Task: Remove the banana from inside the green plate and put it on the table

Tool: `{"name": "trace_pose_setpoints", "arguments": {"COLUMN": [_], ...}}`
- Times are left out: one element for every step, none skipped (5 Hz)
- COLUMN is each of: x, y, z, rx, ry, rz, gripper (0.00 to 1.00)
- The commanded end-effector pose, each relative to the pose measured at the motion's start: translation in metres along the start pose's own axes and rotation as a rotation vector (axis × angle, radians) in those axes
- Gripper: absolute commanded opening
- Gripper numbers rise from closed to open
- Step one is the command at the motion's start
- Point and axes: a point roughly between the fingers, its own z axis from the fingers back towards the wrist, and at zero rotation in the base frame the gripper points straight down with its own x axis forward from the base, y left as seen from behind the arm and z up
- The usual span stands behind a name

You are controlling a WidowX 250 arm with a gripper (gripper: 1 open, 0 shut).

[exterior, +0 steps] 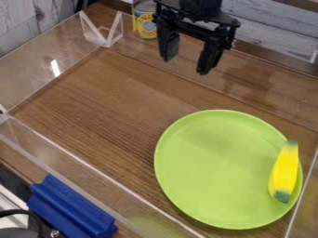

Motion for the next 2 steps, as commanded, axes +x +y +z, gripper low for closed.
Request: {"name": "trace_pose_setpoints", "arguments": {"x": [-0.001, -0.007], "y": [-0.016, -0.044], "z": [-0.004, -0.003], "rx": [-0.008, -0.021], "ry": [0.002, -0.007], "rz": [-0.002, -0.014], "gripper": [1.00, 1.00]}}
